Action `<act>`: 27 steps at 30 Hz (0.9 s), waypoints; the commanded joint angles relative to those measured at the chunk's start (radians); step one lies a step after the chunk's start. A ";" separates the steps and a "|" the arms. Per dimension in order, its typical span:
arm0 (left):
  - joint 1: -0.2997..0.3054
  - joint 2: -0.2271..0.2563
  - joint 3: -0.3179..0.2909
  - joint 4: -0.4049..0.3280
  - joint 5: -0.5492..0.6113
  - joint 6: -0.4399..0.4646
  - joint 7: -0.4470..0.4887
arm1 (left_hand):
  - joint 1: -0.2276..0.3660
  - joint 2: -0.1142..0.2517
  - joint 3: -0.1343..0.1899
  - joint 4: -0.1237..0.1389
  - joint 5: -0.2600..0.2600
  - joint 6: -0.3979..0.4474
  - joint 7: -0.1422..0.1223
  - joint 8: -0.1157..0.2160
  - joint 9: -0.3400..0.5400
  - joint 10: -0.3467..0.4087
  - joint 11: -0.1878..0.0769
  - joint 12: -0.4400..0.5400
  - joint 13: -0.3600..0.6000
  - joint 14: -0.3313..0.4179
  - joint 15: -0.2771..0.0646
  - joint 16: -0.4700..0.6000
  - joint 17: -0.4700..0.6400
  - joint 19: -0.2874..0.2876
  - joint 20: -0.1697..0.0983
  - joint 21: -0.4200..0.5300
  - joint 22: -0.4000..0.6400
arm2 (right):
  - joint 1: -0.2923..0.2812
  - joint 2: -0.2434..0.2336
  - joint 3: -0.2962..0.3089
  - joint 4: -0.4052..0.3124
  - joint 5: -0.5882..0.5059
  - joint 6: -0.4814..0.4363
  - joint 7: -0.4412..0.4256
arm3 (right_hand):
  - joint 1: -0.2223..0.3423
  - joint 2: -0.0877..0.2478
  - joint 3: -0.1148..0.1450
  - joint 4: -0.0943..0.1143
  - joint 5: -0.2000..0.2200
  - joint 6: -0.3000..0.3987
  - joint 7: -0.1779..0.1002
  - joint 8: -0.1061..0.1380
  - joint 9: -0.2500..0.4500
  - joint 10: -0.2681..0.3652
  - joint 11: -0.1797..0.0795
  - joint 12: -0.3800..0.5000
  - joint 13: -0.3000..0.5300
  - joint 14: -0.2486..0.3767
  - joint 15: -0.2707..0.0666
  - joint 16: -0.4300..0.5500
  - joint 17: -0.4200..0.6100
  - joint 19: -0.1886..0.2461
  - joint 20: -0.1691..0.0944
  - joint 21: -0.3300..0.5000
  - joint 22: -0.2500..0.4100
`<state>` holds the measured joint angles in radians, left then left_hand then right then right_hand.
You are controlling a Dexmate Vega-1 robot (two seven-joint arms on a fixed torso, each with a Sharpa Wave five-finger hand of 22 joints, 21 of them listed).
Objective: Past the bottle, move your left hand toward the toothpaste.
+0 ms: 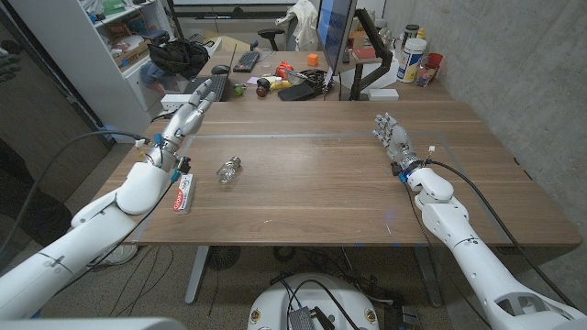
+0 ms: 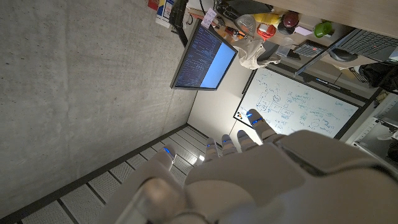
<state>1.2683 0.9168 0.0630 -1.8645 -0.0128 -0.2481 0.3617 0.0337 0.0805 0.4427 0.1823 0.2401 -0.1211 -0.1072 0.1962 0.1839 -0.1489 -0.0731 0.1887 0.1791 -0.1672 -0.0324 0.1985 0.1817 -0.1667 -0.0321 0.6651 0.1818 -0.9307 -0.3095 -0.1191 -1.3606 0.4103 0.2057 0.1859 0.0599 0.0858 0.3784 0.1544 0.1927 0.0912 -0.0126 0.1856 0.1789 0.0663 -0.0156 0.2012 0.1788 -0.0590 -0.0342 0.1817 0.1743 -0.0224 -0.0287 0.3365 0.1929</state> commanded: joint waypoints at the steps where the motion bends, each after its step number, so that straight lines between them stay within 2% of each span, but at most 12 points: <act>1: 0.059 0.025 -0.052 -0.046 0.047 0.029 0.013 | 0.009 0.089 0.006 -0.002 -0.001 0.004 -0.004 0.001 0.001 0.006 0.000 0.002 0.002 -0.029 -0.021 -0.003 0.002 -0.018 -0.040 -0.006 0.003 | -0.006 -0.003 -0.001 -0.005 0.001 0.002 0.002 | -0.007 0.083 -0.001 -0.003 -0.002 0.008 0.004 0.003 0.003 0.007 0.000 0.006 0.004 -0.003 -0.017 0.006 0.003 0.006 -0.110 -0.003 0.005; 27: 0.179 0.043 -0.168 -0.130 0.166 0.101 0.013 | 0.006 0.089 0.008 0.000 -0.003 0.013 -0.006 0.000 0.001 0.006 -0.003 0.002 0.002 -0.032 -0.019 -0.003 0.002 -0.023 -0.035 -0.009 0.004 | -0.012 -0.012 -0.002 -0.014 0.002 0.006 0.007 | -0.009 0.082 -0.004 -0.004 -0.002 0.009 0.004 0.003 0.004 0.007 0.000 0.005 0.004 -0.002 -0.016 0.006 0.003 0.008 -0.109 -0.005 0.005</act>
<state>1.3972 0.9557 -0.0543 -1.9630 0.1018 -0.1759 0.3743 0.0337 0.0805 0.4426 0.1822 0.2402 -0.1159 -0.1125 0.1962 0.1839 -0.1489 -0.0731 0.1887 0.1791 -0.1672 -0.0324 0.1986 0.1817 -0.1667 -0.0321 0.6579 0.1840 -0.9404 -0.3180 -0.1206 -1.3718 0.4132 0.2084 0.1917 0.0557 0.0900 0.3742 0.1502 0.1928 0.0912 -0.0126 0.1856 0.1789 0.0661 -0.0158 0.2012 0.1788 -0.0590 -0.0341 0.1817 0.1743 -0.0224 -0.0287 0.3327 0.1929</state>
